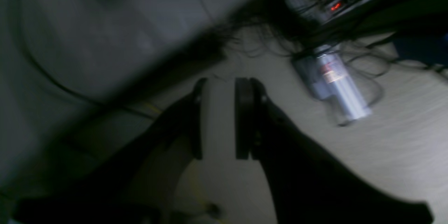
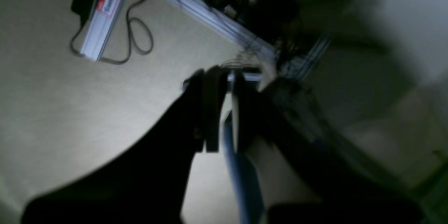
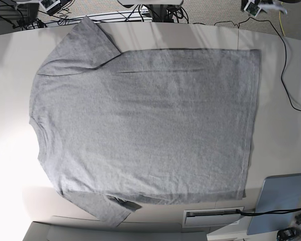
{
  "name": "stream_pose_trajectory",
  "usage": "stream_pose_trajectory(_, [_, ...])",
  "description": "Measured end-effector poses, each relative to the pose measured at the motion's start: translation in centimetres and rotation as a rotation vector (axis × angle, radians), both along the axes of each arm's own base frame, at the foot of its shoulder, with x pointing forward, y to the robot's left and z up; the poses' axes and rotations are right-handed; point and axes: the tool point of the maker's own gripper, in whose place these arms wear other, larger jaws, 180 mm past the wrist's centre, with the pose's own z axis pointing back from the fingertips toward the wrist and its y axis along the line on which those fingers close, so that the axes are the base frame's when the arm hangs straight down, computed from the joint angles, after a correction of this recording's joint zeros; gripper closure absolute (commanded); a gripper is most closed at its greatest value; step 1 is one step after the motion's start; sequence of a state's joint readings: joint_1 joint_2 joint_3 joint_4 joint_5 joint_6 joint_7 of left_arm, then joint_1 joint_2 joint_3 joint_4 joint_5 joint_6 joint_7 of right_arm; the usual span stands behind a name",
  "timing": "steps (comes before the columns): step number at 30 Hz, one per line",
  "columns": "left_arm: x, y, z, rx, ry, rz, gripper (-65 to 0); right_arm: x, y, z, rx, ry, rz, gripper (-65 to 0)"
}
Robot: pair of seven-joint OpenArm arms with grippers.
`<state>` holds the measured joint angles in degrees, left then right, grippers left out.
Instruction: Fold the T-shirt properly
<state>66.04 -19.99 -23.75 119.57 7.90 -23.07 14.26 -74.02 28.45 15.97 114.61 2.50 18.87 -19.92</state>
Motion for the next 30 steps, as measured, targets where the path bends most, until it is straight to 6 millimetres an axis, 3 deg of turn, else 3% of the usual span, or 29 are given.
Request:
stream_pose_trajectory(5, [3.8, -0.1, 2.4, 0.1, -0.119, -0.171, -25.0, 4.4, -1.5, 3.9, -0.136, -0.12, 0.08, -7.4])
stream_pose_trajectory(9, [6.3, 0.0, 2.7, 0.134, -0.156, -0.247, -26.9, 6.9, -2.0, 6.6, -0.193, -0.207, 0.112, -8.0])
stream_pose_trajectory(12, [7.5, -0.2, 2.6, 0.154, -0.16, -0.311, -28.9, 8.0, -2.1, 7.9, -0.235, -0.248, 0.147, -13.0])
stream_pose_trajectory(17, [8.9, -1.3, 2.7, 0.109, -0.188, -0.361, -29.1, 8.5, -1.7, 8.5, -0.248, -0.269, 0.175, -27.6])
stream_pose_trajectory(20, [9.4, -1.3, 2.2, 0.077, -0.197, -0.39, -29.1, 9.2, -0.9, 8.9, -0.214, -0.32, 0.194, -28.0])
stream_pose_trajectory(26, [11.3, 1.9, 0.9, 0.141, -0.172, -0.398, -29.1, 10.9, -1.1, 10.5, -0.247, -0.446, 0.183, -28.0])
stream_pose_trajectory(30, [10.1, 2.0, -1.3, 0.167, -0.093, -0.459, -29.1, 12.0, -1.6, 11.0, -0.307, -0.476, 0.212, -28.0])
